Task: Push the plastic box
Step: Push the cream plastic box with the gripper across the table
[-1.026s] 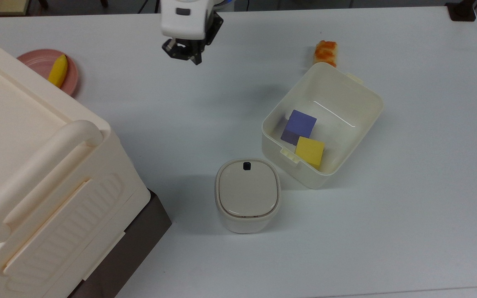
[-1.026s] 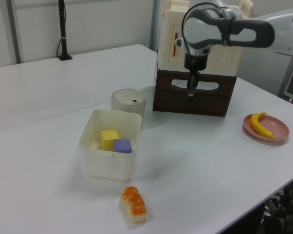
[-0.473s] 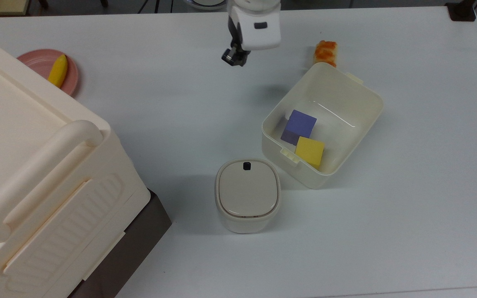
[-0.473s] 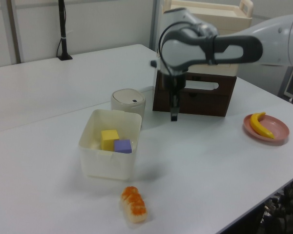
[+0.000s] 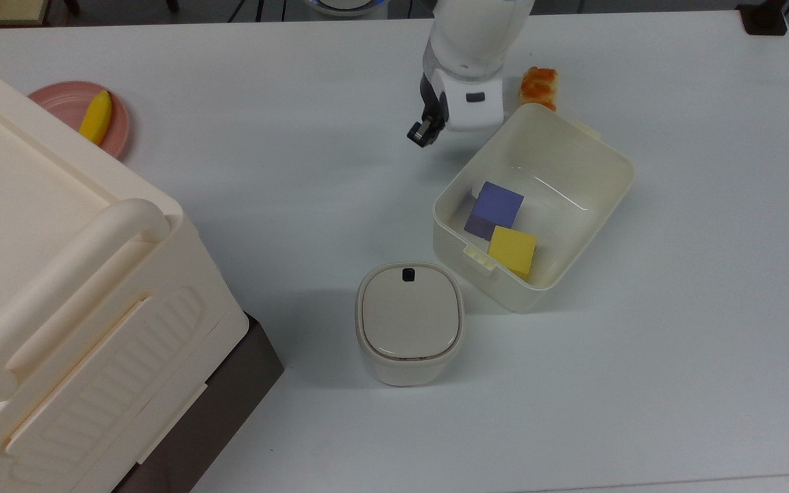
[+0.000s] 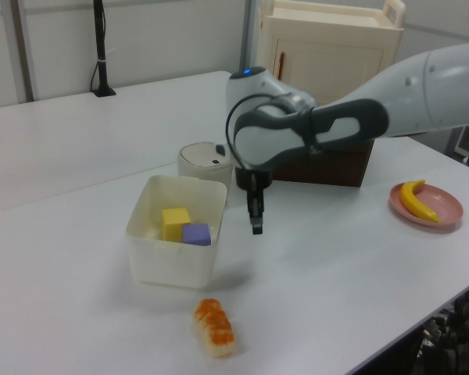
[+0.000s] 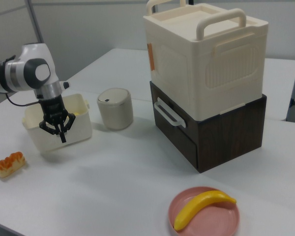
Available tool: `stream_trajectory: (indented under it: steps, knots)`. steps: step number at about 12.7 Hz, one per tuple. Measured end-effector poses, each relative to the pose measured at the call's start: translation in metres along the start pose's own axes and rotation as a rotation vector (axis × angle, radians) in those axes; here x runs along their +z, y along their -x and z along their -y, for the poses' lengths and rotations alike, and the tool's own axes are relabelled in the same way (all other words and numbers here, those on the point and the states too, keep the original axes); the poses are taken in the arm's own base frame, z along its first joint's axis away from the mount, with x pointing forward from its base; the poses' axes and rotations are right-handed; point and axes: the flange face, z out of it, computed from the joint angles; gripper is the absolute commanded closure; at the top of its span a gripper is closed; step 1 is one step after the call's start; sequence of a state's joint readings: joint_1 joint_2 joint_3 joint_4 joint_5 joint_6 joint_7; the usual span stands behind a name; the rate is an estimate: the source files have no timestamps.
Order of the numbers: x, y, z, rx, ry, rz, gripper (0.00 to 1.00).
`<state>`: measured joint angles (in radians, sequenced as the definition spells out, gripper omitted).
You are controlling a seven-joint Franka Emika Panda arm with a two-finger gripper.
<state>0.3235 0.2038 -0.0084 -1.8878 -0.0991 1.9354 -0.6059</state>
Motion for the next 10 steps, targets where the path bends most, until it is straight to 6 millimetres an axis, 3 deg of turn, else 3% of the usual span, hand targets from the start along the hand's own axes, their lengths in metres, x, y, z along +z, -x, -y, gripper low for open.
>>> stream_trajectory:
  steps: [6,10]
  knots:
    - [0.036,-0.028,-0.005,0.028,0.041,0.017,1.0]
    - [0.035,-0.05,-0.01,0.044,0.058,0.001,1.0]
